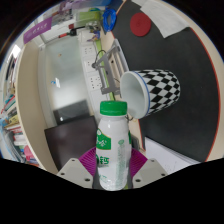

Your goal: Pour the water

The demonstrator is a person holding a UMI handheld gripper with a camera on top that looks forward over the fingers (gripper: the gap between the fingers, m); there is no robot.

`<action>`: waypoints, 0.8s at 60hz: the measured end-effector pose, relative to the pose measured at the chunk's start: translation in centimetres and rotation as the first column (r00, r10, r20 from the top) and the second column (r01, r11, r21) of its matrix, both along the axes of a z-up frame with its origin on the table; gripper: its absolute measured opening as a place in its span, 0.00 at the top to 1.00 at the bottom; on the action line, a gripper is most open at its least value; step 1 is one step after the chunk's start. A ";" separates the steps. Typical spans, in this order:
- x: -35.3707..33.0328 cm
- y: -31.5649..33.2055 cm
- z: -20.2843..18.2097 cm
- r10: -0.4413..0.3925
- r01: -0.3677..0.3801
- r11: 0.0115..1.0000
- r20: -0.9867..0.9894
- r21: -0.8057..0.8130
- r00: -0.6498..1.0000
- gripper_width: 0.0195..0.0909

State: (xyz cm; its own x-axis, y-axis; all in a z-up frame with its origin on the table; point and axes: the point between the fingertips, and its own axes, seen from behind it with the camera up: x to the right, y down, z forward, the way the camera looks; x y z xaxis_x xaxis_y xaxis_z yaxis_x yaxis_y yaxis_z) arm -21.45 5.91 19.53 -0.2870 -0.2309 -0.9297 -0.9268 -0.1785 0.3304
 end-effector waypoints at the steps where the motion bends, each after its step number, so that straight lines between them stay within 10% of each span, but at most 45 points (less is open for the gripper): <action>1: 0.0 -0.3 0.0 -0.001 0.001 1.000 -0.020 -0.013 1.000 0.72; 19: 0.2 -0.4 -0.5 0.019 -0.026 0.997 -0.092 -0.078 0.996 0.72; 32: 3.0 -0.9 5.0 0.064 -0.080 0.996 0.269 0.047 0.961 0.72; 48: 17.6 -2.0 9.3 -0.129 0.015 0.991 0.944 0.130 0.304 0.69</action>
